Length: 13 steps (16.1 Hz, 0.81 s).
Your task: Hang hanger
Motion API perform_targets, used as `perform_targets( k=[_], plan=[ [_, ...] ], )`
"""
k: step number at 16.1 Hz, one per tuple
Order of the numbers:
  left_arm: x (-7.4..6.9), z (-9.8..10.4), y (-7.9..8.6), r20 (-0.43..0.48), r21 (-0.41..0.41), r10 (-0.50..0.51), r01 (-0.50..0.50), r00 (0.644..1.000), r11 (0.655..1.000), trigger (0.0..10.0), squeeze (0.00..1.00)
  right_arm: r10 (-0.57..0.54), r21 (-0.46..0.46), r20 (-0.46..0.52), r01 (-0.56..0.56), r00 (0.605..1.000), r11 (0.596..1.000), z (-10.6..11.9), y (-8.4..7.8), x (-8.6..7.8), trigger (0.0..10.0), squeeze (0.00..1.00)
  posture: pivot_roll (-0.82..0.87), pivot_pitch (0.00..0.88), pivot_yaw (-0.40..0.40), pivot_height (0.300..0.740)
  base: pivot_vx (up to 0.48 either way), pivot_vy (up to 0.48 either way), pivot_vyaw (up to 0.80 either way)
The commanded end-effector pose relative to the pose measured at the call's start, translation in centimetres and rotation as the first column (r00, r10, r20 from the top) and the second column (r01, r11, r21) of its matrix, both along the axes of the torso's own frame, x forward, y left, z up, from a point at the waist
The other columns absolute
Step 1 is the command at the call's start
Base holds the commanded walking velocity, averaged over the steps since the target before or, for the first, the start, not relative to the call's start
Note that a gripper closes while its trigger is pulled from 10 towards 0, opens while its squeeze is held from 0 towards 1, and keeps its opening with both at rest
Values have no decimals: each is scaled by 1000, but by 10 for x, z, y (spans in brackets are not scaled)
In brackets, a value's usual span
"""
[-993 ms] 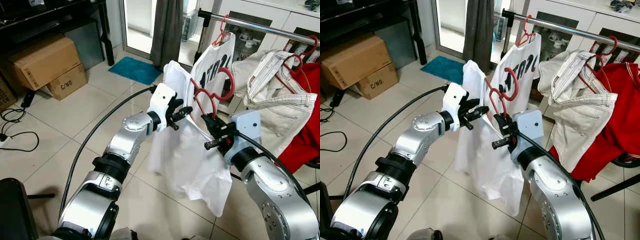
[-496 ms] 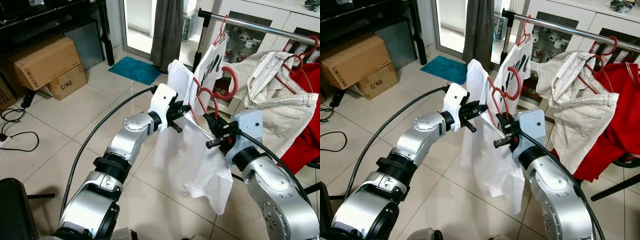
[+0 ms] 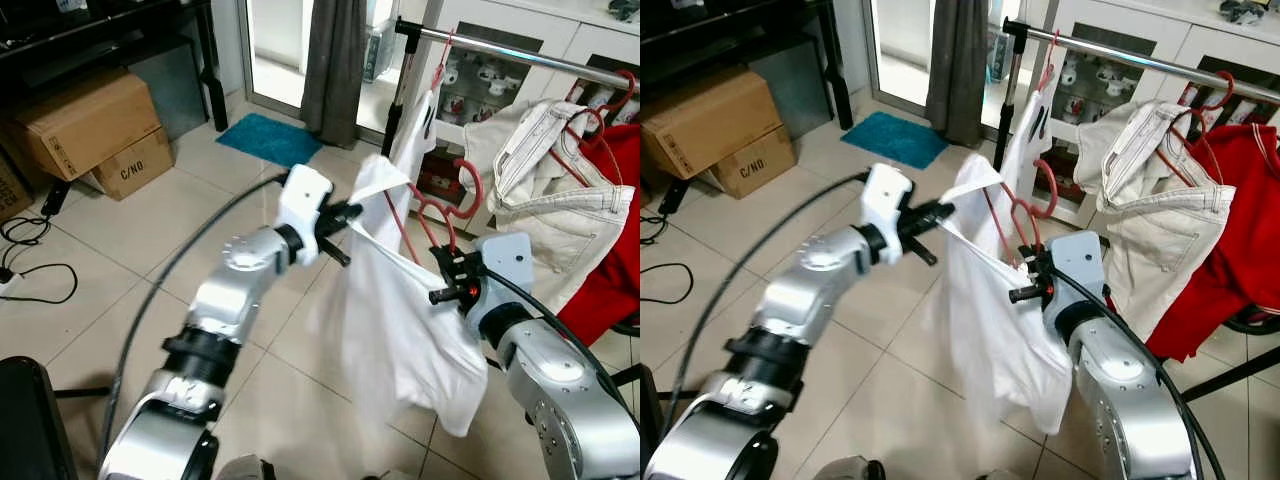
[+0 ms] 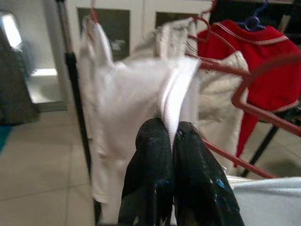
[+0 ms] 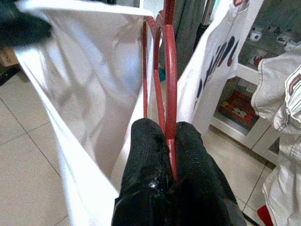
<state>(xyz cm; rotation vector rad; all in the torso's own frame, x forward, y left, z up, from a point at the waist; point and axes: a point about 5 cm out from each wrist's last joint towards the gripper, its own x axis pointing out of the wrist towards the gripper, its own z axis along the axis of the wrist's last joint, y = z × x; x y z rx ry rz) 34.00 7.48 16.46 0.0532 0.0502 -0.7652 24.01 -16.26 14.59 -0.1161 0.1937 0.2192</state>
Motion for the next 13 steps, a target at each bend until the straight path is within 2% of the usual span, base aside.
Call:
perform_targets(
  k=[1,2,3,6,10,13],
  plan=[
    [1,11,9,38,-22,60,-60,997,998,0,0,3,-11,-11,-3,1000,1000,-2,-6,-1,0,0,-30,15,-50,740,0,0,0],
    [2,14,14,47,-24,95,-94,994,995,0,0,35,-6,-11,-35,999,999,-3,-4,-2,0,0,-30,15,-50,740,0,0,0],
    [5,20,25,72,-24,165,-164,984,986,0,0,119,-6,-17,-119,993,993,-3,0,-6,0,0,-28,12,-52,740,0,0,0],
    [26,48,60,170,-10,312,-315,935,949,0,0,349,-2,-90,-350,933,937,-5,-4,-25,0,0,-28,5,-49,740,0,0,0],
    [49,83,96,256,2,428,-443,867,896,0,0,463,50,-125,-461,877,886,-4,-15,-41,0,0,-32,0,-37,740,0,0,0],
    [59,79,117,218,12,507,-521,834,853,0,0,482,125,-97,-470,871,874,-2,-16,-47,0,0,-36,0,-30,740,0,0,0]
  ],
)
